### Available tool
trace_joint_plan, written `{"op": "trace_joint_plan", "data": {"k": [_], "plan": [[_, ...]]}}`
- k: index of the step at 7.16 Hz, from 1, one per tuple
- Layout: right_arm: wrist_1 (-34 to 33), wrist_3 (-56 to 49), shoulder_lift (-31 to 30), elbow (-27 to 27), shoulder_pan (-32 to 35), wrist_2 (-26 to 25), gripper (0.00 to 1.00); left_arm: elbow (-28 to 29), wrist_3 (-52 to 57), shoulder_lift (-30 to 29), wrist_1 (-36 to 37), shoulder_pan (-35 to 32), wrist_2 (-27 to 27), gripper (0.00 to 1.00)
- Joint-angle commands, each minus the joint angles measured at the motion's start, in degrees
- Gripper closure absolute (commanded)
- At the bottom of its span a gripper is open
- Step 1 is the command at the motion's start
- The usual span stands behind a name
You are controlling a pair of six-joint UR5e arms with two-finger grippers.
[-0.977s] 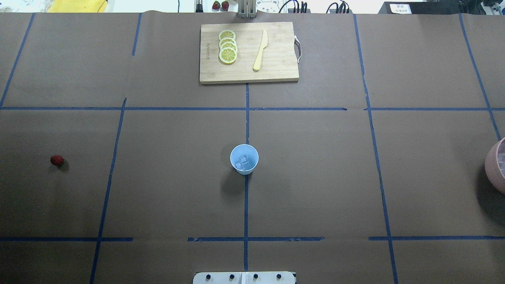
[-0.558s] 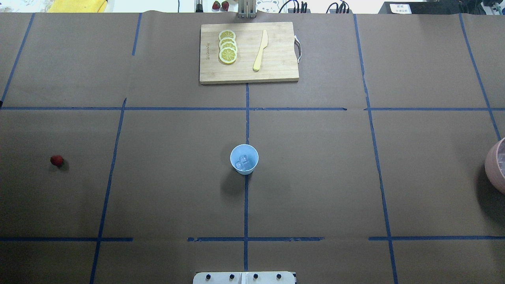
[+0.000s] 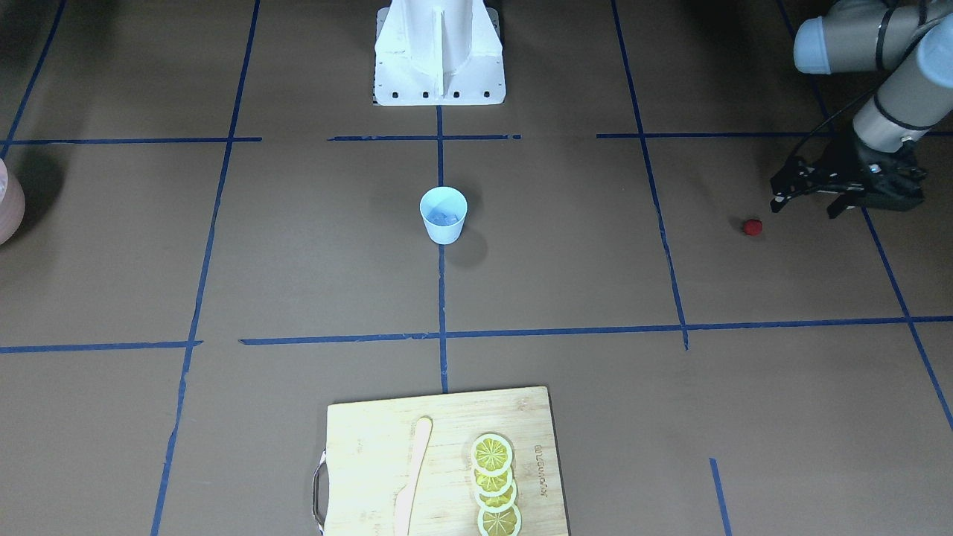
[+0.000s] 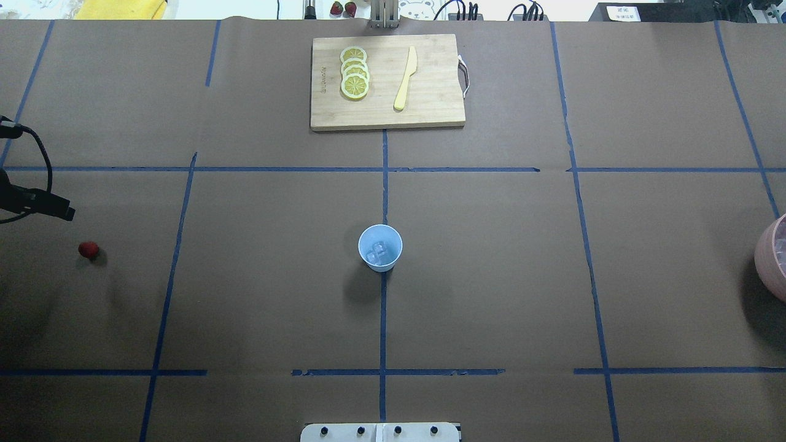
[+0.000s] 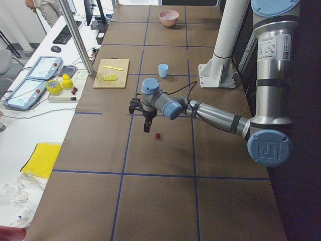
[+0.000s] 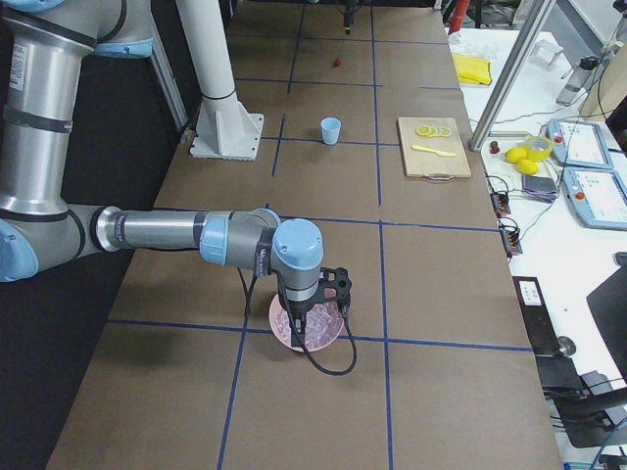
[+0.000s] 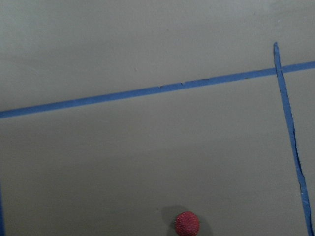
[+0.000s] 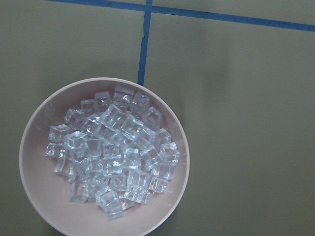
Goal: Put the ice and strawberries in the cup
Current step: 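Lower the left gripper onto the red strawberry and grasp it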
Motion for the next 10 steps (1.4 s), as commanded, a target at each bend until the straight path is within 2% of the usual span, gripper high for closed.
{"op": "trace_joint_plan", "data": {"k": [1,6,9,10], "plan": [[0.0,0.0,0.0,0.0,0.0,0.0,0.01,7.3,-3.4,0.1,-10.3,2.5,1.6,0.00],[0.0,-0.1,0.0,0.0,0.0,0.0,0.01,8.3,-7.3,0.0,-11.2,8.4,3.5,0.00],[0.0,-0.1,-0.1,-0.1,0.1,0.0,0.01,8.3,-8.3,-0.2,-11.2,8.7,3.2,0.00],[0.0,-0.1,-0.1,-0.1,0.1,-0.1,0.01,8.3,-8.3,-0.2,-11.2,8.7,3.2,0.11]]}}
